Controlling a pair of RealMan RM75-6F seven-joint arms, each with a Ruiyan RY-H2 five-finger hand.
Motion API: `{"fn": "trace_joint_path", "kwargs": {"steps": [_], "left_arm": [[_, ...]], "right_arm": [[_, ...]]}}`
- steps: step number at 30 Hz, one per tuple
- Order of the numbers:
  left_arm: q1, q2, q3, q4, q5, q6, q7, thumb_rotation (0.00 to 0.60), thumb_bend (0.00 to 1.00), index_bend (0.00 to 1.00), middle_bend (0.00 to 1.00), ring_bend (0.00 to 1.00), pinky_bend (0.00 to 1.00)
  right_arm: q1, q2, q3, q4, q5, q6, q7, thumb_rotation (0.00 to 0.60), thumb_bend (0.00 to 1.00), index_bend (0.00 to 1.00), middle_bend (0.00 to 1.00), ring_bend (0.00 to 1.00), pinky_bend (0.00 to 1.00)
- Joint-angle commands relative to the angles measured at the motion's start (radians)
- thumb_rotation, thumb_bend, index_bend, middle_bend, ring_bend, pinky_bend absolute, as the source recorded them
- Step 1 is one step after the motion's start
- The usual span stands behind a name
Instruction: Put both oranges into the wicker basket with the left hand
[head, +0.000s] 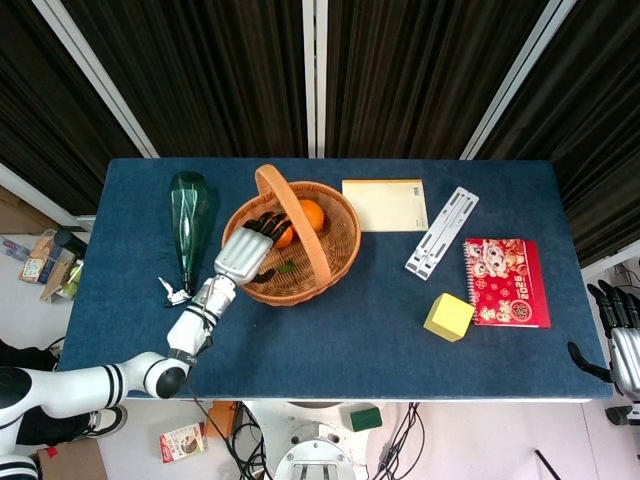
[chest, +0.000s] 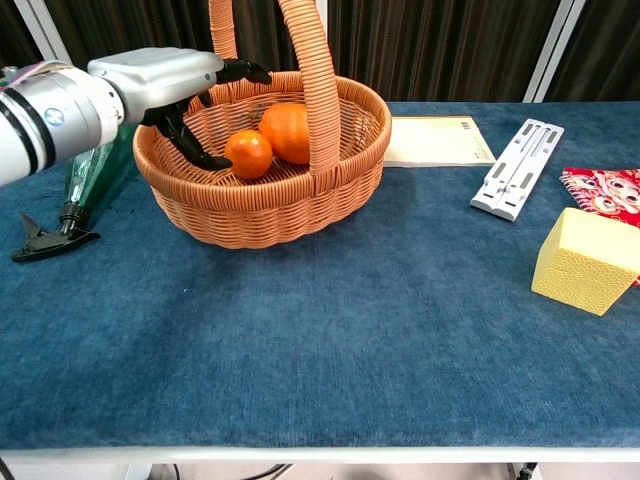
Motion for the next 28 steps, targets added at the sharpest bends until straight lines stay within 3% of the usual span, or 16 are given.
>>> {"fn": "trace_joint_path", "kwargs": {"steps": [1, 7, 11, 13, 17, 20, 24, 28], "left_arm": [[0.039, 0.065, 0.025, -0.091, 0.014, 0.065, 0.030, 0.600, 0.21, 0.09, 0.06, 0.06, 0.25], [0.154, 0.230, 0.085, -0.335, 0.031, 0.213, 0.083, 0.600, 0.22, 0.12, 0.07, 0.06, 0.25], [0.281, 0.342, 0.162, -0.466, 0.135, 0.358, 0.039, 0.600, 0.22, 0.14, 0.11, 0.06, 0.25], [0.347, 0.376, 0.213, -0.481, 0.204, 0.422, -0.003, 0.600, 0.22, 0.16, 0.12, 0.07, 0.25], [0.462, 0.385, 0.306, -0.416, 0.338, 0.530, -0.086, 0.600, 0.22, 0.17, 0.13, 0.08, 0.25], [0.540, 0.362, 0.363, -0.309, 0.444, 0.609, -0.182, 0.600, 0.21, 0.18, 0.13, 0.08, 0.25], [0.631, 0.318, 0.391, -0.173, 0.507, 0.710, -0.212, 0.600, 0.21, 0.18, 0.13, 0.08, 0.24], [0.668, 0.319, 0.409, -0.149, 0.517, 0.701, -0.204, 0.600, 0.20, 0.18, 0.12, 0.06, 0.23]], "right_arm": [[-0.003, 0.000, 0.000, 0.000, -0.002, 0.006, 0.002, 0.600, 0.32, 0.00, 0.00, 0.00, 0.00], [-0.001, 0.000, 0.000, 0.000, 0.000, 0.001, 0.000, 0.600, 0.32, 0.00, 0.00, 0.00, 0.00], [0.002, -0.004, 0.000, -0.003, 0.002, -0.003, -0.012, 0.600, 0.32, 0.00, 0.00, 0.00, 0.00], [0.002, -0.006, 0.000, -0.006, 0.001, -0.002, -0.020, 0.600, 0.32, 0.00, 0.00, 0.00, 0.00], [0.000, -0.012, -0.003, -0.011, -0.004, 0.003, -0.036, 0.600, 0.32, 0.00, 0.00, 0.00, 0.00], [-0.001, -0.016, -0.003, -0.011, -0.009, 0.010, -0.040, 0.600, 0.32, 0.00, 0.00, 0.00, 0.00], [-0.002, -0.025, 0.001, -0.001, -0.015, 0.022, -0.038, 0.600, 0.32, 0.00, 0.00, 0.00, 0.00], [0.002, -0.026, -0.004, 0.001, -0.015, 0.009, -0.043, 0.600, 0.32, 0.00, 0.00, 0.00, 0.00]]}}
